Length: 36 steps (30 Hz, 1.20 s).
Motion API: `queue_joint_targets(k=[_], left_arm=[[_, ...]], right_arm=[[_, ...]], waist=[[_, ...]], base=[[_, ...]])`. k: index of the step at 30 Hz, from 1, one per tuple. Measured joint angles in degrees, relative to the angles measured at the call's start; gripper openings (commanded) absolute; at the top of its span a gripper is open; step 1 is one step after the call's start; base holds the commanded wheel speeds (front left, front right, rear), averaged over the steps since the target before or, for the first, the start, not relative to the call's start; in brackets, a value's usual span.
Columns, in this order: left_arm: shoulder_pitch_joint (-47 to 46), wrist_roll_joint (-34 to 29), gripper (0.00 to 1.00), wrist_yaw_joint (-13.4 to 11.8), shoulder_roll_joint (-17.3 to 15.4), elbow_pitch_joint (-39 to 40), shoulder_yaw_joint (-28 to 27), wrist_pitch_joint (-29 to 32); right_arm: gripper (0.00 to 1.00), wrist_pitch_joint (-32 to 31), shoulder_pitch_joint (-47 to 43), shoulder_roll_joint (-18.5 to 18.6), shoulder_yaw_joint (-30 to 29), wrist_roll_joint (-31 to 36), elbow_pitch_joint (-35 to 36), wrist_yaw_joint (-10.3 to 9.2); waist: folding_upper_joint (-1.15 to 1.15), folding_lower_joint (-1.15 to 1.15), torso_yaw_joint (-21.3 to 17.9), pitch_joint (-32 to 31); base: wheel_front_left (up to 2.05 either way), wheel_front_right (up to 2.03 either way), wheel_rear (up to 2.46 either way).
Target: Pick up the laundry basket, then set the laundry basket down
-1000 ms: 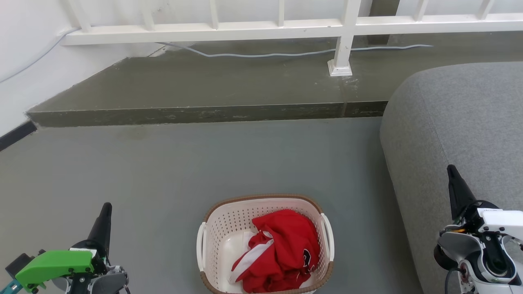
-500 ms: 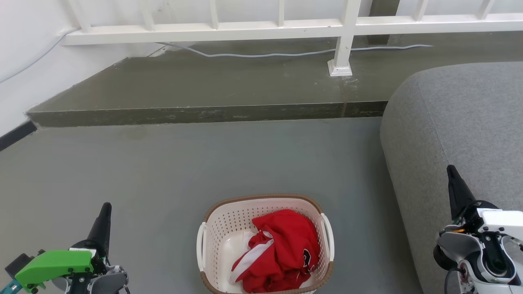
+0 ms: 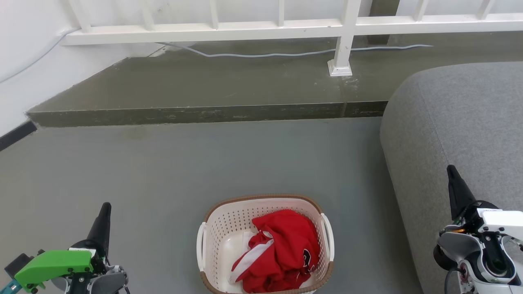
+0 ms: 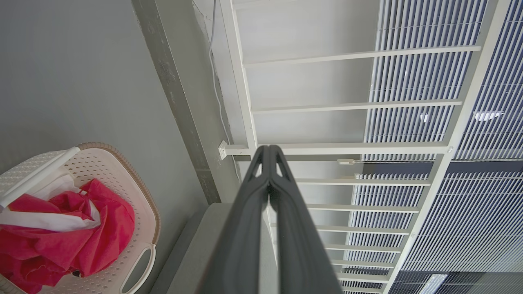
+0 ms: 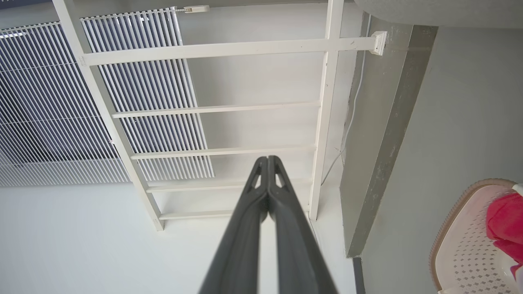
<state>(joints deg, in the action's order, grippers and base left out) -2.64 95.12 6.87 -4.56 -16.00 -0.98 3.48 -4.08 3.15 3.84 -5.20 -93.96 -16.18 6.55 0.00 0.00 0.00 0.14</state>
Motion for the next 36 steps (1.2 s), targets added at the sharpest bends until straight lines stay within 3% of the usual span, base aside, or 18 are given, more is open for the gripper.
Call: queue_joint_targets(k=[36], left_arm=[[-0.03, -0.01, 0.00, 0.02, 0.05, -0.03, -0.25, 0.01]], right_arm=[[0.00, -0.09, 0.17, -0.03, -0.10, 0.01, 0.00, 0.00]], waist=[[0.00, 0.00, 0.00, 0.01]], base=[[0.00, 0.00, 0.00]])
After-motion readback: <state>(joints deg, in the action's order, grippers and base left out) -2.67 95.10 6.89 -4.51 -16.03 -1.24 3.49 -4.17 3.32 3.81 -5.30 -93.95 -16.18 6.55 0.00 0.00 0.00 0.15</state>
